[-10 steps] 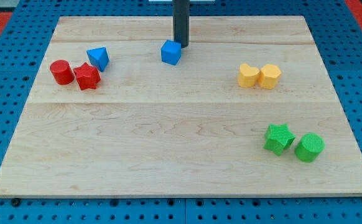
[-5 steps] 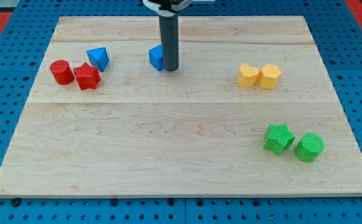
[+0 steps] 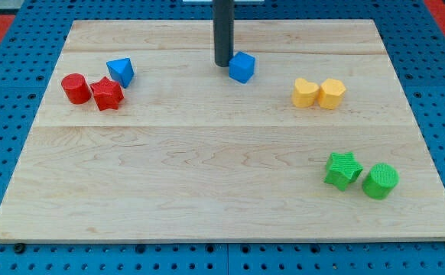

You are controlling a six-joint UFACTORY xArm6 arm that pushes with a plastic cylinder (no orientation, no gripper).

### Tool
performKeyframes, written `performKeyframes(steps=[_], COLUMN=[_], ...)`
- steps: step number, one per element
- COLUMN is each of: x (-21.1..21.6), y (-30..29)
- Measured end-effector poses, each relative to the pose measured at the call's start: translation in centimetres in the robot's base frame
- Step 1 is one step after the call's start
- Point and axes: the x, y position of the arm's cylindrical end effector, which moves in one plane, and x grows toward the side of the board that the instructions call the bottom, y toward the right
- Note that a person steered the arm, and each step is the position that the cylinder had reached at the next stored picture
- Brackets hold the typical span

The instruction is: Push the blue cube towards the top right

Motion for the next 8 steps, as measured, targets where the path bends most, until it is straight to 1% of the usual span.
performKeyframes(steps=[1, 2, 3, 4, 5, 6, 7, 8], x=[3.5, 3.2, -1.2, -4.5, -4.6, -6.3, -8.0, -8.0], y=[-0.9, 2.0, 3.7, 4.9, 3.0, 4.0, 8.9, 13.9])
